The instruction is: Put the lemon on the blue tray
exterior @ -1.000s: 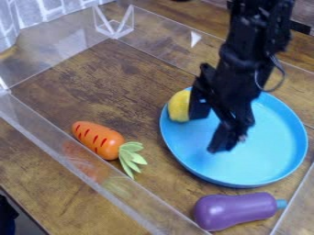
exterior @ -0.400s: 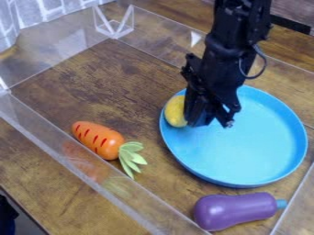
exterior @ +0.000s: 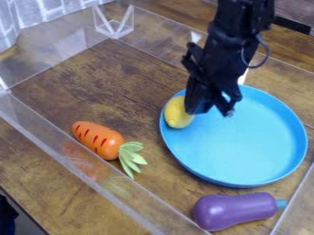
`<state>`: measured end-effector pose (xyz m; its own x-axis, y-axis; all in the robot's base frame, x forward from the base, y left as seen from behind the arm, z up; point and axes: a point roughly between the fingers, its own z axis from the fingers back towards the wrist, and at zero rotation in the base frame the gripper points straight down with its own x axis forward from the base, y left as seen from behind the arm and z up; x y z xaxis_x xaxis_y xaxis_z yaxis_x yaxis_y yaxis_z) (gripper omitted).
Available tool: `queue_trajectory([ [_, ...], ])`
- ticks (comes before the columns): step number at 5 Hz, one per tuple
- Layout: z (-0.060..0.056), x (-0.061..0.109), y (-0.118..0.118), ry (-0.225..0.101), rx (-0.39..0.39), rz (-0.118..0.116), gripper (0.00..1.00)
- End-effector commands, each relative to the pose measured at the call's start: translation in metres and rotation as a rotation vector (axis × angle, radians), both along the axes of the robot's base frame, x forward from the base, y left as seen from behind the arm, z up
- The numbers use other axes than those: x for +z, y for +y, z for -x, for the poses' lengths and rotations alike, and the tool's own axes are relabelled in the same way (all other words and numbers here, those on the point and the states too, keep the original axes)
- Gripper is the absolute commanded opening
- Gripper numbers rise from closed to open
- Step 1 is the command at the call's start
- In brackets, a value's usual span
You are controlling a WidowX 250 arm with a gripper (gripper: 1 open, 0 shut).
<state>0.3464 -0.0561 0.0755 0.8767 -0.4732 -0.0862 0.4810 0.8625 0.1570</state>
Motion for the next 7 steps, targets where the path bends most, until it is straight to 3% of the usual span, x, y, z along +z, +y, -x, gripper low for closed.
queue_trajectory([
  [1, -0.013, 0.056, 0.004, -0.136, 0.026, -0.007, 0.0],
  [2, -0.013, 0.077, 0.005, -0.176, 0.026, -0.013, 0.0],
  [3, -0.014, 0.066, 0.006, -0.175, 0.036, -0.012, 1.0],
  [7, -0.021, -0.006, 0.009, -0.148, 0.029, -0.017, 1.0],
])
